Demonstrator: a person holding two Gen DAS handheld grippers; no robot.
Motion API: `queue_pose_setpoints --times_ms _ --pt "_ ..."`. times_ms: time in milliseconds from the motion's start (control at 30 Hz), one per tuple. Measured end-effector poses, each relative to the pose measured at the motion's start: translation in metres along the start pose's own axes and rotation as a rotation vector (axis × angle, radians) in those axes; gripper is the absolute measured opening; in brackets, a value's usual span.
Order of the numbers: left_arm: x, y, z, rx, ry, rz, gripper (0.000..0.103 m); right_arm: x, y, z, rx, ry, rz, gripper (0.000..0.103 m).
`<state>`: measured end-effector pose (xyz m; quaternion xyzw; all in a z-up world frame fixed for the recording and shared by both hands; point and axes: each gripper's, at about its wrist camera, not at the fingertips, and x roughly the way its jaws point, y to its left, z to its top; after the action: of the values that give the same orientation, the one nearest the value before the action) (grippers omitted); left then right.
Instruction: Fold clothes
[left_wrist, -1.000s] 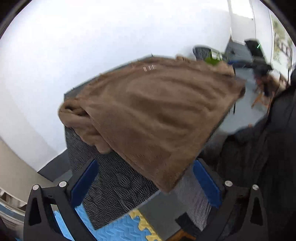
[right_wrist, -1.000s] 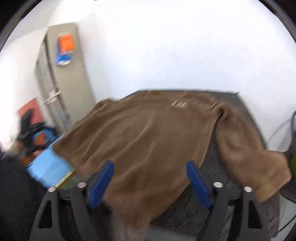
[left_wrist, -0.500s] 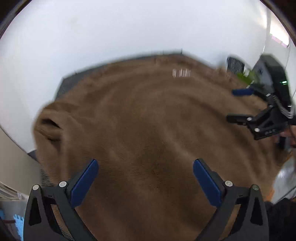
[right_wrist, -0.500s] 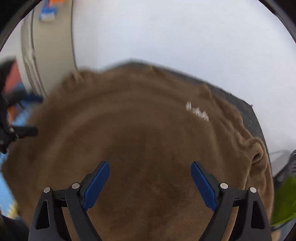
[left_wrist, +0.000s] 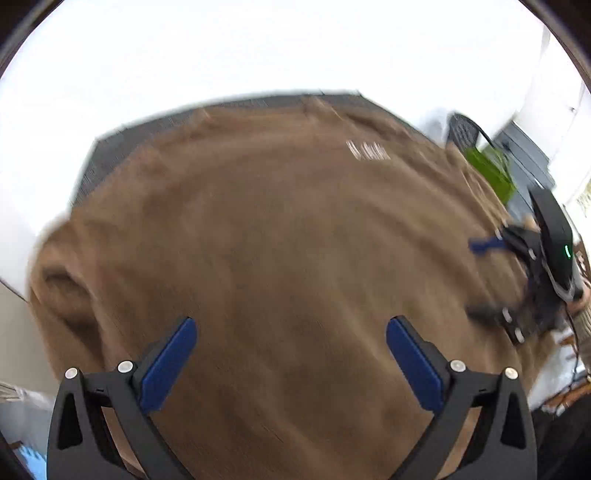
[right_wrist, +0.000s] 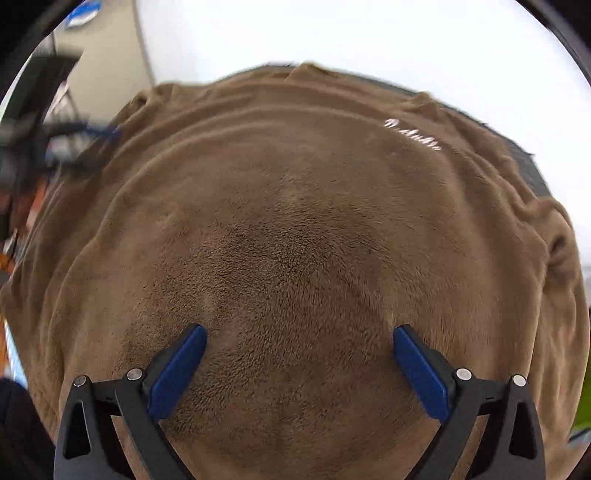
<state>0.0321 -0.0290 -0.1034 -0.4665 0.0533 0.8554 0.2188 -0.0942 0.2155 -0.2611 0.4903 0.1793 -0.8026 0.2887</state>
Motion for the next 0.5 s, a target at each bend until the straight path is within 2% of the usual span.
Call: queue_pose_setpoints --times_ms 67,133,200,233,333,433,500 --pt "0.004 0.021 0.031 0.0 -0.017 0.075 0.103 -0.01 -0.01 0.021 -0.023 -0.031 -0.033 0.102" --pt "0.013 0.043 0.064 0.005 -0.024 0.154 0.103 -0.018 -0.023 0.052 -0.046 -0.083 -0.11 0.102" --pt "0.03 0.062 0.097 -0.001 -0.011 0.216 0.103 -0.015 -0.046 0.089 -0.018 -0.112 -0.152 0.102" --pt "0.038 0.071 0.113 -0.004 -0.003 0.246 0.103 -0.01 -0.06 0.111 0.011 -0.121 -0.159 0.102" --pt "0.081 0.099 0.15 0.0 0.036 0.348 0.103 0.019 -0.104 0.167 0.161 -0.123 -0.106 0.102" --pt "0.126 0.112 0.17 0.035 0.089 0.423 0.103 0.056 -0.139 0.205 0.314 -0.117 -0.063 0.102" --pt "0.152 0.111 0.175 0.083 0.111 0.462 0.103 0.079 -0.149 0.219 0.331 -0.099 -0.114 0.102"
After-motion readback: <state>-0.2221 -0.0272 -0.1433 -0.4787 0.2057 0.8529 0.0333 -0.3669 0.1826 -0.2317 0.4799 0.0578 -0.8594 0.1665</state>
